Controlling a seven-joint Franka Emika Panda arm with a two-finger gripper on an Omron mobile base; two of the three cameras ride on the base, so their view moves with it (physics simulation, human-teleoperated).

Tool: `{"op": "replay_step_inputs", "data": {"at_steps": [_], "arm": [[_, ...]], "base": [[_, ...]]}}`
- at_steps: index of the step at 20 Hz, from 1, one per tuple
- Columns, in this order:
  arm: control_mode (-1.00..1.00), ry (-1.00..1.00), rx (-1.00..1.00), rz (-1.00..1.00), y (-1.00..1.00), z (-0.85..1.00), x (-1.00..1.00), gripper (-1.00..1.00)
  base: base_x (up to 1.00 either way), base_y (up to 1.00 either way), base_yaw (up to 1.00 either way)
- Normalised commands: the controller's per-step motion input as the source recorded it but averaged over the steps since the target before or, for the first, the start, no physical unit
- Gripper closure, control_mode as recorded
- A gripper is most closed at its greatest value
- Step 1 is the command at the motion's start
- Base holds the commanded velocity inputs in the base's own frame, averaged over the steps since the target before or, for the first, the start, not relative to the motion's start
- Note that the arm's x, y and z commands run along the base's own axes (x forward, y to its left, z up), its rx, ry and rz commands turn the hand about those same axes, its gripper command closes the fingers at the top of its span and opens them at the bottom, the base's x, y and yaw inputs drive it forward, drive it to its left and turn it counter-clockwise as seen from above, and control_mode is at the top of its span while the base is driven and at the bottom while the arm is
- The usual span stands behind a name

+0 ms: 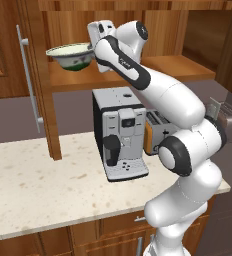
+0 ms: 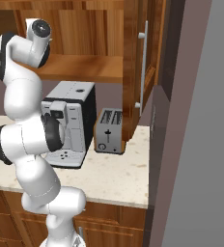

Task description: Pick up the bowls from the cabinet and place each bowl in front of a stool on the dining counter.

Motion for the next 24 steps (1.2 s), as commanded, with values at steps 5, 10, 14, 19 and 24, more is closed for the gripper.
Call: {"op": "replay_step_inputs", "data": {"at_steps": [5,10,14,19,24], "arm": [[-1.0,0.0,0.0,-0.03,-0.03,0.0,-0.01,1.0],[-1.0,-0.01,0.0,-0.05,-0.38,0.0,-0.05,1.0],[-1.0,-0.05,0.0,-0.06,-0.36,0.0,-0.19,1.0],[-1.0,-0.07,0.0,-0.03,-0.22,0.0,-0.3,1.0],[-1.0,-0.06,0.0,-0.01,-0.19,0.0,-0.38,1.0]], "base": [[0.0,0.0,0.0],[0.0,0.0,0.0],[0.0,0.0,0.0],[0.0,0.0,0.0],[0.0,0.0,0.0]]}}
